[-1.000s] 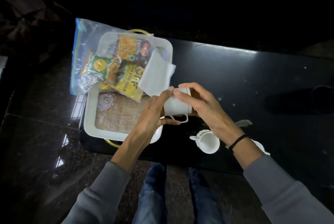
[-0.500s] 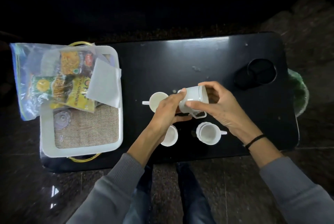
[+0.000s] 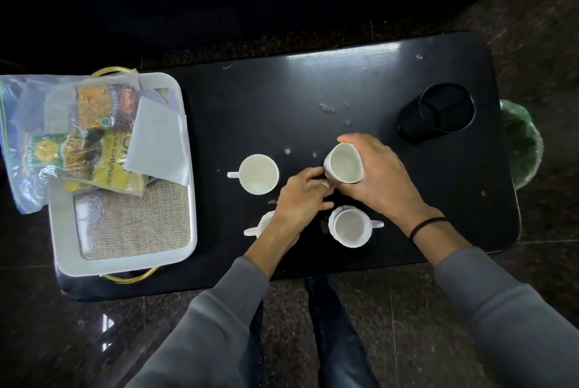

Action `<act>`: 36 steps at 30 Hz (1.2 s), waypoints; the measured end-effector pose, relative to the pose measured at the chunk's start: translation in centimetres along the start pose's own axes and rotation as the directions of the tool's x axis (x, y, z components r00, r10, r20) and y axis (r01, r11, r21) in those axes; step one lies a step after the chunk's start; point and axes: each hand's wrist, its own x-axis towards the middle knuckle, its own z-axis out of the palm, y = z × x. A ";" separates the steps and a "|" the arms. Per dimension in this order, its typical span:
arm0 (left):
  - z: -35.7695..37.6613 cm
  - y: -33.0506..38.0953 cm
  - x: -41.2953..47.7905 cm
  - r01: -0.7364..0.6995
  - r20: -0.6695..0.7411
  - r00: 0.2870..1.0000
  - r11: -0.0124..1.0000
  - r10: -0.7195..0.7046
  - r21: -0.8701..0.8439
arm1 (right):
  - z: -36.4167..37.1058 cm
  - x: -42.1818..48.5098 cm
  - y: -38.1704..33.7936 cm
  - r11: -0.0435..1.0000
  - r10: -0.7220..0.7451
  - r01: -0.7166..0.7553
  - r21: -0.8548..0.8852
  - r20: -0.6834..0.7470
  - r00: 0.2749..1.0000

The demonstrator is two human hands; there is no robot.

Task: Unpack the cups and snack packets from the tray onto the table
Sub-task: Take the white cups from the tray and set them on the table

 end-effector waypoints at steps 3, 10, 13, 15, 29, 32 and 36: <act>0.2 -0.2 0.4 0.002 -0.014 1.000 1.000 -0.002 0.024 | 0.2 0.1 0.2 1.000 -0.010 0.010 -0.022 0.007 1.000; 0.3 -0.5 0.9 0.023 -0.035 0.999 0.995 -0.019 0.094 | 0.7 -0.2 0.3 0.993 -0.040 0.044 -0.107 0.039 0.998; 0.3 -0.6 0.7 0.023 -0.050 0.999 0.993 -0.017 0.117 | 0.6 -0.3 0.2 0.990 -0.052 0.058 -0.130 0.056 0.997; 0.3 -0.6 0.6 0.023 -0.056 0.998 0.992 -0.016 0.120 | 0.6 -0.4 0.2 0.988 -0.059 0.068 -0.140 0.067 0.996; -0.8 2.8 -3.0 -0.056 -0.142 0.984 0.935 0.112 0.351 | -1.5 0.0 -3.3 0.975 -0.110 0.135 -0.176 0.146 0.983; -2.0 4.0 -4.2 -0.099 -0.180 0.969 0.930 0.172 0.353 | -1.8 0.4 -5.5 0.968 -0.162 0.188 -0.167 0.154 0.975; -4.9 5.3 -5.5 -0.142 -0.254 0.940 0.938 0.228 0.316 | -1.5 1.5 -9.0 0.967 -0.207 0.228 -0.116 0.169 0.964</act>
